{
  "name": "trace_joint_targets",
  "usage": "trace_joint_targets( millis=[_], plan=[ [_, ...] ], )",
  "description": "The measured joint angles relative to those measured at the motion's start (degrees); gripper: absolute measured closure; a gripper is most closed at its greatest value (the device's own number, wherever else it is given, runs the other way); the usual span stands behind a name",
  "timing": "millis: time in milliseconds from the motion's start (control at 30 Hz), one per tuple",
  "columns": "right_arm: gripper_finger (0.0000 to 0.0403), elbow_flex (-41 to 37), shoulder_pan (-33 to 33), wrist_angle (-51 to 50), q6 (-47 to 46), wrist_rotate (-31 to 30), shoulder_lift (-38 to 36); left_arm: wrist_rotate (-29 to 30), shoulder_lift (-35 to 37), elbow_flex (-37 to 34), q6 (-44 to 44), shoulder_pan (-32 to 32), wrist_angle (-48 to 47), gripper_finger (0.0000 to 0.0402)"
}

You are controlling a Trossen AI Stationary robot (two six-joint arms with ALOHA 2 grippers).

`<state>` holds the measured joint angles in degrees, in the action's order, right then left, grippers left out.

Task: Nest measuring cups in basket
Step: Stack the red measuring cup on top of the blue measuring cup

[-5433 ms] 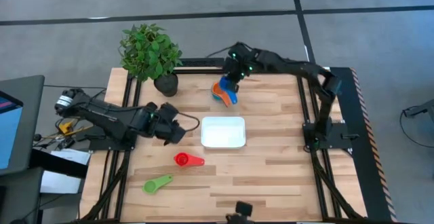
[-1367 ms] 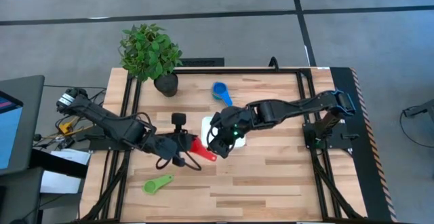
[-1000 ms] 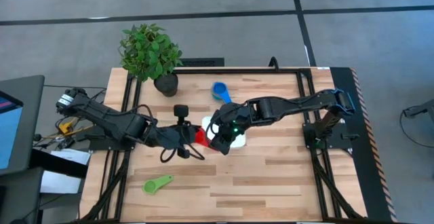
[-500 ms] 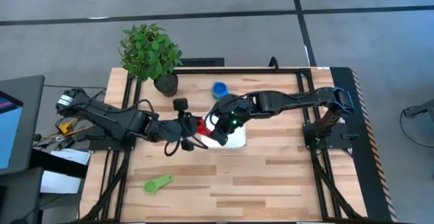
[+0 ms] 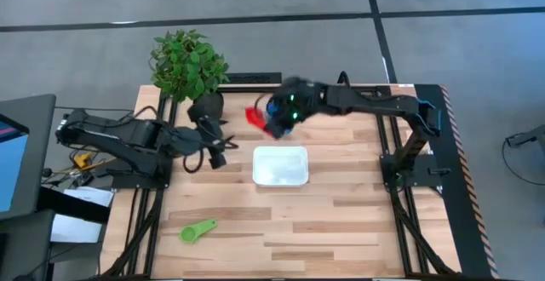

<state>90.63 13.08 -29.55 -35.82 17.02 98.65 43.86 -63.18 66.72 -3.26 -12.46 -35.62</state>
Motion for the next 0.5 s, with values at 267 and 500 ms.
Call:
trace_joint_targets(
  millis=[267, 500],
  plan=[
    [0.0398, -4.51, 13.44, 4.48, 3.02, 6.75, -0.15, 0.08, 4.40, -3.17, -4.08, 2.90, -2.05, 0.0196],
    [0.0398, -24.44, 17.91, 28.55, -10.91, 17.95, -0.30, -0.08, 4.47, -6.62, -6.68, 5.41, -2.40, 0.0196]
  ],
)
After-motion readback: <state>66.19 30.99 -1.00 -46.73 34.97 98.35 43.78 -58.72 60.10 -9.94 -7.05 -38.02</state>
